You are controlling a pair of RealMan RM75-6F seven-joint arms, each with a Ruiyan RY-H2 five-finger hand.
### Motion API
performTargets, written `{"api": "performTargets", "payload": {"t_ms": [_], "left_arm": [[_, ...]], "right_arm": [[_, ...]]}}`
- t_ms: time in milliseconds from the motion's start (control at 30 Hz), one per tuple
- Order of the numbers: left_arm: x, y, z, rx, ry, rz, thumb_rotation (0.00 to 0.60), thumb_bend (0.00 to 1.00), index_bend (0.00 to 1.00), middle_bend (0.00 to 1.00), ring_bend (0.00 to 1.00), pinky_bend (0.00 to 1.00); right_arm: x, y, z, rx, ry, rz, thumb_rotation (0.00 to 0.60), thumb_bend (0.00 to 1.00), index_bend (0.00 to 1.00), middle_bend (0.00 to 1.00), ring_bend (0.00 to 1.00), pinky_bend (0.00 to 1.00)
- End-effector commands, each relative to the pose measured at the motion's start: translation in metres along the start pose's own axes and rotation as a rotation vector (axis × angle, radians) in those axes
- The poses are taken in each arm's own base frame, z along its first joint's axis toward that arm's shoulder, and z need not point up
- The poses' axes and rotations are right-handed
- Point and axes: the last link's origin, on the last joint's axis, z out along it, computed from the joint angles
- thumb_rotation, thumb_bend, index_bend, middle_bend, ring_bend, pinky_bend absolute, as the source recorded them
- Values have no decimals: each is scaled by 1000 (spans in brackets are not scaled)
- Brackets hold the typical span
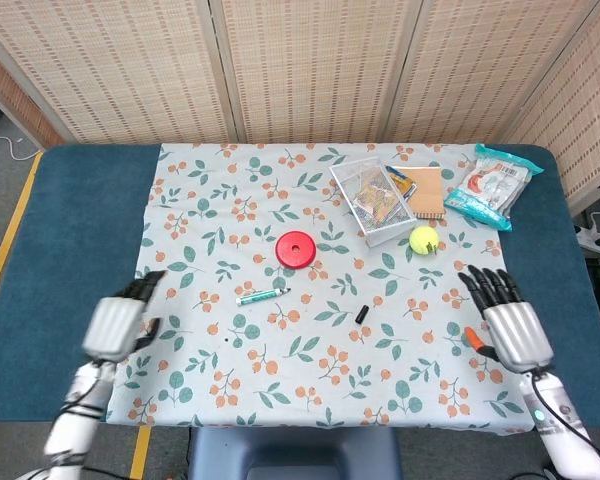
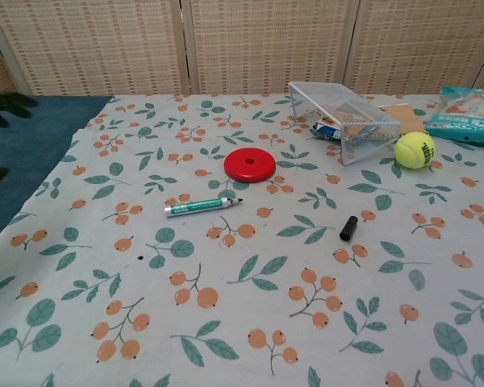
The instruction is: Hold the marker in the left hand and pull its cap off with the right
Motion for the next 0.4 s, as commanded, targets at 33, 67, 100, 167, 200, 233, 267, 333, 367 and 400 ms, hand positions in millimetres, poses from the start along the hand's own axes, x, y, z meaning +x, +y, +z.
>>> {"api": "performTargets", "payload": {"t_ms": [33,67,100,167,200,233,267,333,367,400], "left_arm": [[12,-81,-86,180,62,-28,600,428,38,18,0,167],[11,-88,-90,191,56,-16,600,428,37,18,0,162],[13,-90,-91,175,44,2,600,429,33,19,0,159],[18,-94,-92,170,54,-16,600,431,27,19,0,154],[19,-95,-92,164,54,-13,600,432,23,20,0,151],[18,-96,-92,157,47,-6,600,433,23,21,0,150],[17,-96,-92,148,34,-2,600,433,23,22,0,150],[17,-96,-92,134,20,-8,600,434,23,23,0,149],[18,-96,-92,125,16,-9,600,435,23,23,0,149],[19,-96,-92,121,15,-4,600,435,23,24,0,149]], "right_arm": [[2,35,-59,-153,84,-76,600,242,0,0,0,0],[5,38,-58,-152,86,-74,600,240,0,0,0,0],[8,42,-58,-155,102,-79,600,239,0,0,0,0],[8,47,-58,-178,97,-75,600,235,0,0,0,0],[8,47,-58,-178,90,-64,600,231,0,0,0,0],[8,47,-58,-174,83,-58,600,225,0,0,0,0],[7,47,-58,-173,73,-55,600,222,0,0,0,0],[7,48,-57,-173,60,-48,600,214,0,0,0,0],[7,50,-56,-175,52,-43,600,212,0,0,0,0],[7,52,-55,-180,47,-41,600,208,0,0,0,0]]}}
